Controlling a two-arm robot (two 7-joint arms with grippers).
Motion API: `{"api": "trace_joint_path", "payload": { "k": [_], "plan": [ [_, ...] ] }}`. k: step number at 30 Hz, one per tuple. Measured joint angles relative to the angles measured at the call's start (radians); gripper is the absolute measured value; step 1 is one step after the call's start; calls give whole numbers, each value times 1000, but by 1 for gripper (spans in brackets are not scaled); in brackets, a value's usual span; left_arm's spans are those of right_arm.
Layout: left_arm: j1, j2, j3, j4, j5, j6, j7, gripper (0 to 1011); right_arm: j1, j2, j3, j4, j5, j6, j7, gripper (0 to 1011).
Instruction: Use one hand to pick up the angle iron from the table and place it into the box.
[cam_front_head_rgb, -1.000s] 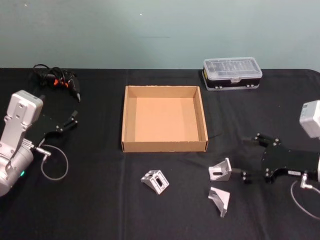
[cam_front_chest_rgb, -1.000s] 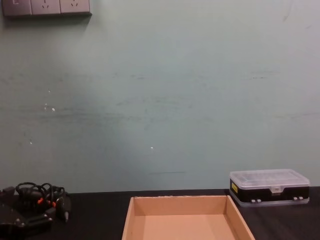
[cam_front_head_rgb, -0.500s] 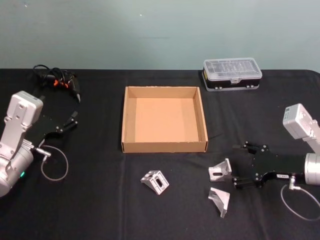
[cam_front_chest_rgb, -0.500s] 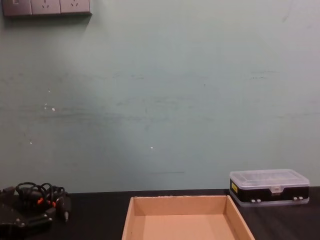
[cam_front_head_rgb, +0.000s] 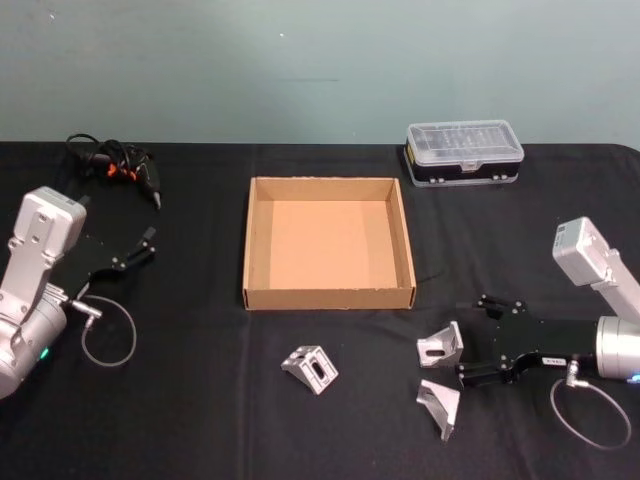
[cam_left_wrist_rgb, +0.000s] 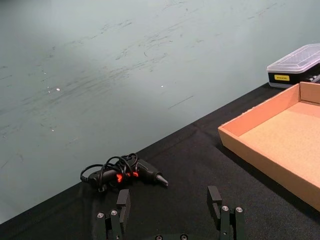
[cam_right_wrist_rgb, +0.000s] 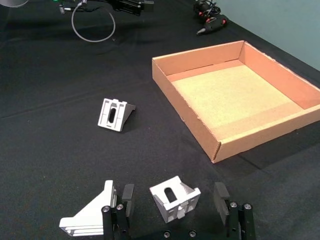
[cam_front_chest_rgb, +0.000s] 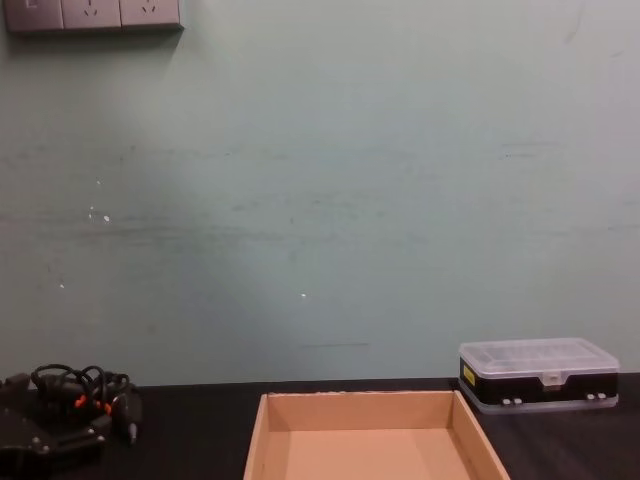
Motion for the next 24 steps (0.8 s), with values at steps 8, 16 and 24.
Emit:
{"api": "trace_joint_path", "payload": {
  "k": [8, 16, 24],
  "plan": [
    [0, 0, 0, 0, 0, 0, 0, 1012, 10, -11, -14, 20, -9, -7, 1, 1003],
    [0, 0, 0, 0, 0, 0, 0, 1011, 16, -17, -20, 32, -9, -10, 0, 1003],
    [0, 0, 0, 0, 0, 0, 0, 1011, 24, -25, -28, 46, -11, -12, 4, 1003]
  ]
}}
